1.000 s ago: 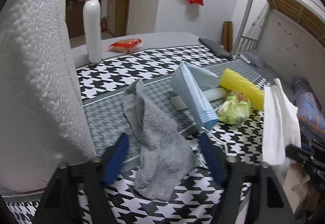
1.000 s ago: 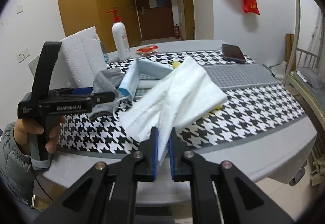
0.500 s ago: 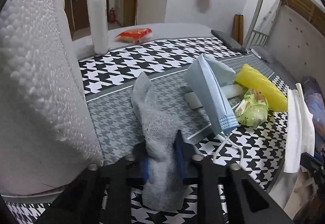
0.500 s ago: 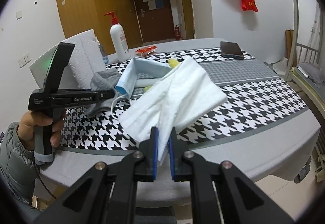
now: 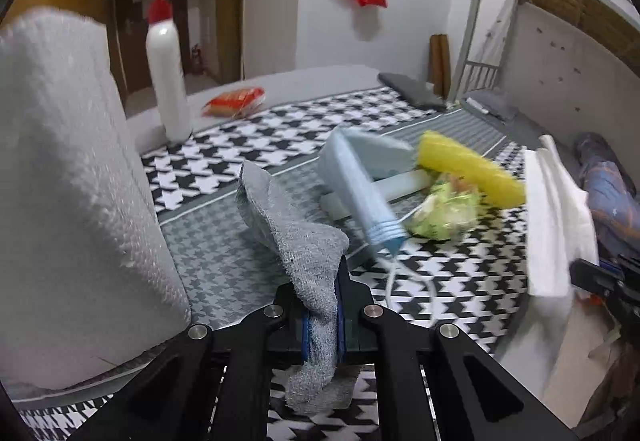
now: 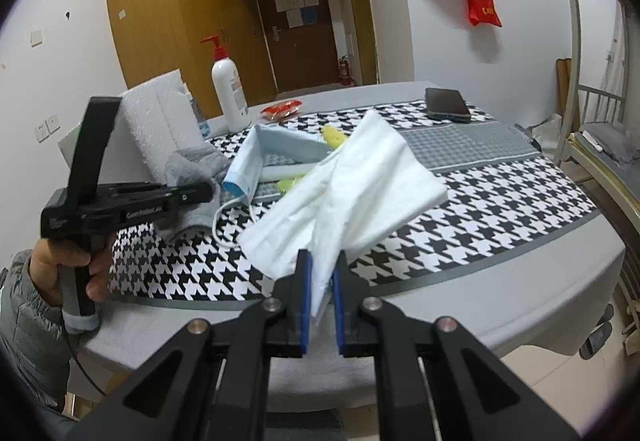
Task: Organize soft objects
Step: 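Lift the grey sock with the left tool while the right tool lifts the tissue, then carry the white tissue over the foam box and open the right tool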
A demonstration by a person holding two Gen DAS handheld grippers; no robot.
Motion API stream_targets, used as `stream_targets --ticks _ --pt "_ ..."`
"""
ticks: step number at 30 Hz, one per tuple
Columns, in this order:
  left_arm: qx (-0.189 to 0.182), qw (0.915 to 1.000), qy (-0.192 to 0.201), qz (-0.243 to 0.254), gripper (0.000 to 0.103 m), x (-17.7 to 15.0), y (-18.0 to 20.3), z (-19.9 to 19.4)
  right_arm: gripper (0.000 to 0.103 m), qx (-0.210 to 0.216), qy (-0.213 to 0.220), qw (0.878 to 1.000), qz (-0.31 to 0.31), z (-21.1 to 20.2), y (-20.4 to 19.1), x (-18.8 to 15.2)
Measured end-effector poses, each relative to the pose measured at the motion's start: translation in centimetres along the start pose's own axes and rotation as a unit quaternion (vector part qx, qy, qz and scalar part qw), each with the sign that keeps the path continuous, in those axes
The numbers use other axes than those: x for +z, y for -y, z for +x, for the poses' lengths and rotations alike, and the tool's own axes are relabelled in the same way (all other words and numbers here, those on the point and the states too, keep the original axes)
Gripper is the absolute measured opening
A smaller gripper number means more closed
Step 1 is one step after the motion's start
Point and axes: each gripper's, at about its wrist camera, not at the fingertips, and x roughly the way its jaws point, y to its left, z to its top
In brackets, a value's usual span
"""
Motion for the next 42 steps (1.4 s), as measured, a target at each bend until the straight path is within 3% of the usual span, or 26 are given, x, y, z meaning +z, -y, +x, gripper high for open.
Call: stream_targets --ticks 8,30,42 --pt "-0.008 0.9989 0.043 0.017 0.010 -0.1 1.6 -4.2 0.012 -0.004 0.015 1.000 0.001 -1.2 0.0 0.5" --pt "0.051 0.9839 0.168 0.036 0.010 -1.7 2.5 -14.0 0.012 0.016 0.073 0.996 -0.046 -6.1 -4.4 1.4" --pt "0.092 0.9739 0.205 0.034 0.010 -3.0 2.5 -17.3 0.012 0.045 0.098 0.991 -0.077 -7.1 -7.0 2.3"
